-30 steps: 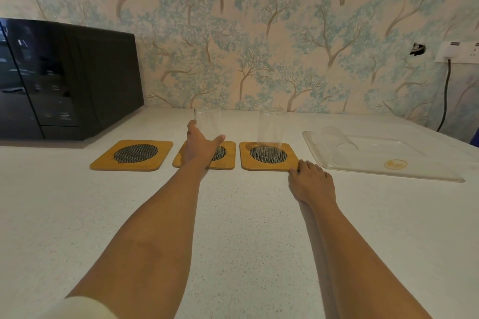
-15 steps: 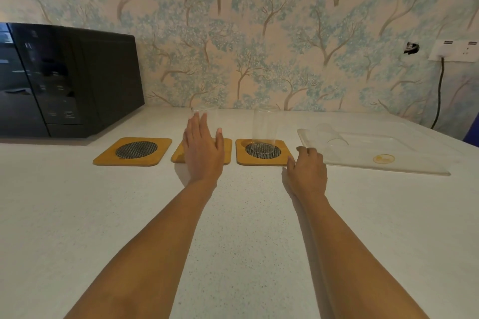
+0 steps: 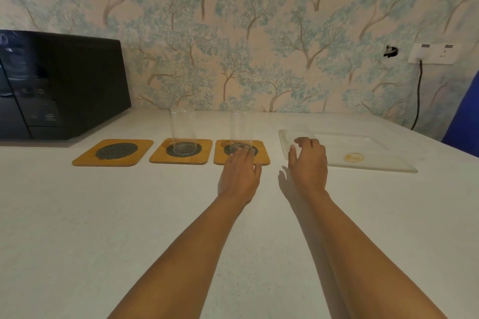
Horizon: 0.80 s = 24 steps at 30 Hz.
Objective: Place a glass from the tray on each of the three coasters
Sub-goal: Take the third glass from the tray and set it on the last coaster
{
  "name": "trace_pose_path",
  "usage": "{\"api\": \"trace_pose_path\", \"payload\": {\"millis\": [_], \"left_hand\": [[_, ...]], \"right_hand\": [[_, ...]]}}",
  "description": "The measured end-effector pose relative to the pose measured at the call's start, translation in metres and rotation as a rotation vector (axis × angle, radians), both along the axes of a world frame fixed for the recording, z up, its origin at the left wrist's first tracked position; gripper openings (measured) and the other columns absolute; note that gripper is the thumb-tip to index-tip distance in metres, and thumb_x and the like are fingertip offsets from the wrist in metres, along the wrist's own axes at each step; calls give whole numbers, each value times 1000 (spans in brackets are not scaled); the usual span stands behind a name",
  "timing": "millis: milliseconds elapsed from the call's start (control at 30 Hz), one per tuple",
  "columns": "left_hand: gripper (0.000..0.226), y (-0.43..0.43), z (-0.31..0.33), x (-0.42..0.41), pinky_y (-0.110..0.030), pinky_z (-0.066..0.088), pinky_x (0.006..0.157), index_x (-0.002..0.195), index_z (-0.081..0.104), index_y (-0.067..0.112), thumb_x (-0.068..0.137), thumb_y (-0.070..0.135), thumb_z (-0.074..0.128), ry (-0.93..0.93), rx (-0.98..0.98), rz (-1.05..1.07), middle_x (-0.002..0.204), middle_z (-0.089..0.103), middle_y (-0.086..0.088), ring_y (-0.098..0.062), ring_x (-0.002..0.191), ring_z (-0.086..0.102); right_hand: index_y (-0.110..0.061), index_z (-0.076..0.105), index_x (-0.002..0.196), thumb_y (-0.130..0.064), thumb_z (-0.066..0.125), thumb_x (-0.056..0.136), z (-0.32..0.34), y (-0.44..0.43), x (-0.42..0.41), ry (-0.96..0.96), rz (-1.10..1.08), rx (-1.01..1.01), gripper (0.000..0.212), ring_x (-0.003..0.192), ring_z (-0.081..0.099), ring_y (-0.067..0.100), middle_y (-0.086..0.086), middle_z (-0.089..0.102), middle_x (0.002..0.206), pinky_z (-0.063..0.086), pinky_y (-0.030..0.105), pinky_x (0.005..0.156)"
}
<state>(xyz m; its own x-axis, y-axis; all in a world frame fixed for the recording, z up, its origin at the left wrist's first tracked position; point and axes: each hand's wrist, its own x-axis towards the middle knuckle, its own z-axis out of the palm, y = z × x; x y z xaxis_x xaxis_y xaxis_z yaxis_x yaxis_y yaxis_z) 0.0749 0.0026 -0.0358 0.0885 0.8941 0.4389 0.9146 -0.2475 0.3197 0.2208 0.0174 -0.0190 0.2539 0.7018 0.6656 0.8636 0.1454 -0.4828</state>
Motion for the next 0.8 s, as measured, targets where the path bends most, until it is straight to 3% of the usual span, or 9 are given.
{"api": "trace_pose_path", "payload": {"millis": [167,367,533,633,800], "left_hand": [[50,5,2,40,-35,15,120,147,32,8,104,32,27,19,-107,-25,156,30,-10,-24,145,24],[51,17,2,65,-38,16,121,148,29,7,104,33,26,40,-214,12,157,28,-12,-26,146,22],[52,24,-1,66,-39,13,122,149,27,9,103,34,26,56,-263,51,159,24,-10,-26,148,19],[51,24,-2,66,-38,13,122,148,29,10,104,34,26,50,-259,50,158,25,-8,-25,148,20],[51,25,-2,64,-36,12,122,148,29,10,103,33,27,41,-243,48,158,25,-7,-23,147,20]], "right_hand": [[-6,59,123,-25,49,95,30,16,39,-3,-12,-46,35,117,51,30,15,58,122,42,37,92],[-2,51,131,-32,50,95,62,49,64,72,11,-320,48,126,47,35,19,51,134,42,40,98],[4,55,124,-38,49,94,70,80,64,139,49,-573,52,119,55,36,21,58,128,44,36,80],[3,51,130,-39,49,95,71,91,58,130,51,-676,55,125,51,36,19,54,135,45,38,95],[-2,49,133,-40,51,94,69,105,53,86,1,-806,54,129,49,30,12,50,140,42,34,100]]}}
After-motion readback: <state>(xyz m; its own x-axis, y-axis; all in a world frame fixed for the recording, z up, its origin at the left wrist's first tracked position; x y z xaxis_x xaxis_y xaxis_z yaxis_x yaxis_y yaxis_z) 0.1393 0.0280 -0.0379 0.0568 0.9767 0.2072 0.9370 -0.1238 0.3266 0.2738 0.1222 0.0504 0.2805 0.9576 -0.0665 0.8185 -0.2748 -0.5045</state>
